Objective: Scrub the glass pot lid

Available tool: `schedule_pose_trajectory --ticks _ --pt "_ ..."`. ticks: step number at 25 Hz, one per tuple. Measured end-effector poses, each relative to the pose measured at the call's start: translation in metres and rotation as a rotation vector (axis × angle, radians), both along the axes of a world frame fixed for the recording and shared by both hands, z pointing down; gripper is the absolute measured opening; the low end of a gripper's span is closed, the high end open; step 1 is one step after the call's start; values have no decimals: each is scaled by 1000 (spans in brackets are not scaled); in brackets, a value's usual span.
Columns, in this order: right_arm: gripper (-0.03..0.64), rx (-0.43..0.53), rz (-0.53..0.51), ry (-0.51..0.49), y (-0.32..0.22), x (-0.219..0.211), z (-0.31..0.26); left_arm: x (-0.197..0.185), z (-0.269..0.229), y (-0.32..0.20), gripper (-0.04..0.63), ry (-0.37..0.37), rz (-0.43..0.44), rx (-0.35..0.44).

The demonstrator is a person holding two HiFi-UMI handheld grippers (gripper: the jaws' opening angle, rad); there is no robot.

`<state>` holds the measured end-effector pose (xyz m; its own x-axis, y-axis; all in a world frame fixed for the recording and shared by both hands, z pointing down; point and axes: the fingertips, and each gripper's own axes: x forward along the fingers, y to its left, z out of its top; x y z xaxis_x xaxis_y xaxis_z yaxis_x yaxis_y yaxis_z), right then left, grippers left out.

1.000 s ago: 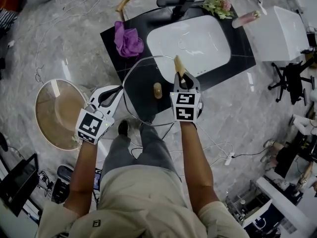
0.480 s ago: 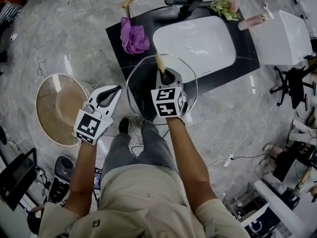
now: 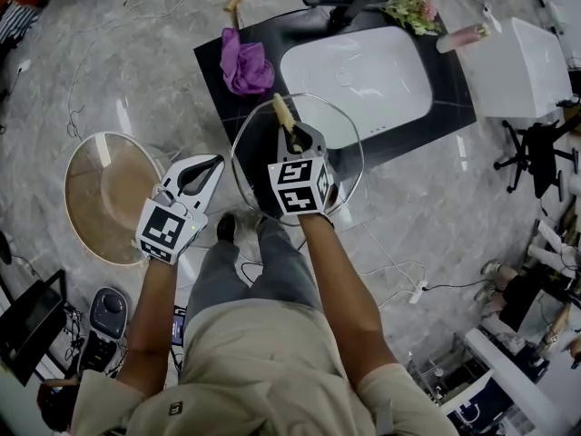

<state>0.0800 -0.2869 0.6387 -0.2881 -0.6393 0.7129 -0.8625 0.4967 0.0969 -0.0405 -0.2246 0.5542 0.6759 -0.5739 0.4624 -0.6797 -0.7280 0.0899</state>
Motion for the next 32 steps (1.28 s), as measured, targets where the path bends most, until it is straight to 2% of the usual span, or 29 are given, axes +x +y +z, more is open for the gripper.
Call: schedule_pose_trajectory --ticks 5,13,17,26,32 --pt "49 -15 43 10 8 31 3 6 2 3 14 -5 16 -3" --pt "49 -56 175 130 44 146 -5 30 -1 1 14 0 68 3" --pt "50 -57 211 166 57 178 -12 42 -2 0 14 -1 96 8" --pt "49 -66 166 219 63 169 -9 44 -4 1 14 -5 105 5" --pt "49 -77 41 253 57 117 1 30 -5 2 14 0 67 2"
